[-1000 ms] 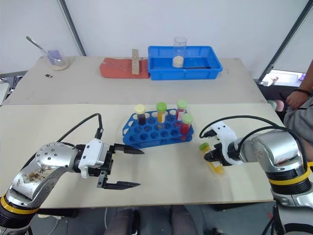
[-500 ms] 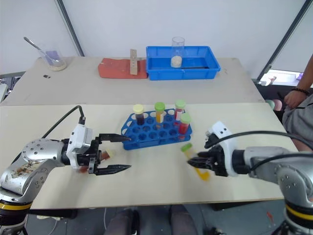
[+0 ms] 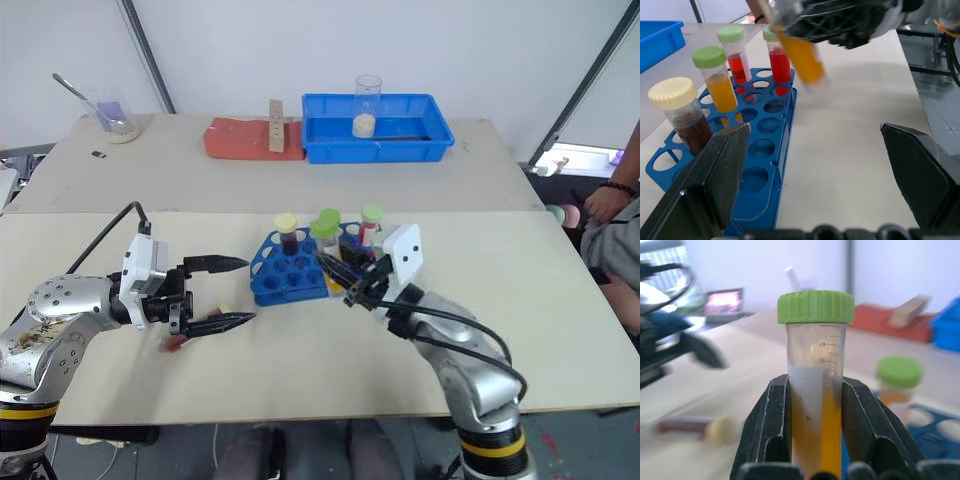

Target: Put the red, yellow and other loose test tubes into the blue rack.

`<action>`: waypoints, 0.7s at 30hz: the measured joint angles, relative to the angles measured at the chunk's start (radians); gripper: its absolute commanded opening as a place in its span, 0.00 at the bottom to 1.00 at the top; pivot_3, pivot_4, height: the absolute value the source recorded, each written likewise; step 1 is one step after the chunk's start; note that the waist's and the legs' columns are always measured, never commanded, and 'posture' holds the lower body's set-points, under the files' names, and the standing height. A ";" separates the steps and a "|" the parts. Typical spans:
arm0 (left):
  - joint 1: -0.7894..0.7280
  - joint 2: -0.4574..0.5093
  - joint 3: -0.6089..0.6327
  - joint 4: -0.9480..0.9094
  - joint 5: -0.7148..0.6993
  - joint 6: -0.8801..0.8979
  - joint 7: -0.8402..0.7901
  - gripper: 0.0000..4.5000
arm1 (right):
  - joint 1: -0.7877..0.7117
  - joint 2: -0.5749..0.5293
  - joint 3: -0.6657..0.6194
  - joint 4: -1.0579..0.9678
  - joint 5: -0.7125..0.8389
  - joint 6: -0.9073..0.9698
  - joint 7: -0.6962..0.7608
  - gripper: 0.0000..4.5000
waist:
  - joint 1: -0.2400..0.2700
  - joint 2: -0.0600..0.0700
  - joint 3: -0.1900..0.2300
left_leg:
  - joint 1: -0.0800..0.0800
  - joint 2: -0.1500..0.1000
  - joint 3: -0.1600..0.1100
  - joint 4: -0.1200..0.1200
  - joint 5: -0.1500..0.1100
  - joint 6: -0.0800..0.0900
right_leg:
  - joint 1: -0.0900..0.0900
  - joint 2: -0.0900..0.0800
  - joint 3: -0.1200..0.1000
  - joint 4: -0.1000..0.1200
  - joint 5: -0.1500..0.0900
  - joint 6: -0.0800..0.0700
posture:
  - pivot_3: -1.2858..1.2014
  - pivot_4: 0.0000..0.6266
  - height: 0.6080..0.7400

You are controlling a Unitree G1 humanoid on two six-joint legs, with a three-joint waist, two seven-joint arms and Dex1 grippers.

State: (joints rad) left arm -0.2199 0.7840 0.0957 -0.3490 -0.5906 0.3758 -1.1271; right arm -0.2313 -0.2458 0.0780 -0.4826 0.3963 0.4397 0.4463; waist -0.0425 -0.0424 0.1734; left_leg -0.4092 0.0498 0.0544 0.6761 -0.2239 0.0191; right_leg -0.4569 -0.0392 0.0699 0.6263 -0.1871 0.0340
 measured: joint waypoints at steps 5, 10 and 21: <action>0.000 -0.007 -0.009 -0.024 0.000 0.000 0.002 1.00 | -0.006 0.073 0.025 0.137 -0.110 -0.165 -0.049 0.22 | 0.000 0.000 0.000 | 0.001 0.000 0.000 0.000 0.000 0.000 | 0.000 0.000 0.000 0.001 0.000 -0.001 | 0.52 0.24 1.00; -0.001 -0.019 -0.030 -0.033 0.000 0.000 0.008 1.00 | -0.026 0.124 0.042 0.211 -0.161 -0.250 -0.068 0.22 | 0.000 0.000 0.000 | 0.001 0.000 0.000 0.000 0.000 0.000 | 0.000 0.000 0.000 0.001 0.000 -0.001 | 0.52 0.24 1.00; -0.007 -0.025 -0.034 -0.043 -0.008 0.028 0.042 1.00 | -0.025 0.164 0.061 0.330 -0.240 -0.358 -0.107 0.22 | -0.001 0.000 0.000 | 0.001 0.000 0.000 0.000 0.000 0.000 | 0.000 0.000 0.000 0.002 0.000 -0.001 | 0.52 0.24 1.00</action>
State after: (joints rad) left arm -0.2273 0.7587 0.0622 -0.3918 -0.5981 0.4038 -1.0849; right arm -0.2565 -0.0822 0.1392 -0.1522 0.1563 0.0819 0.3392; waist -0.0433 -0.0423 0.1734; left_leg -0.4083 0.0499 0.0540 0.6760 -0.2238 0.0190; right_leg -0.4567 -0.0391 0.0698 0.6281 -0.1868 0.0333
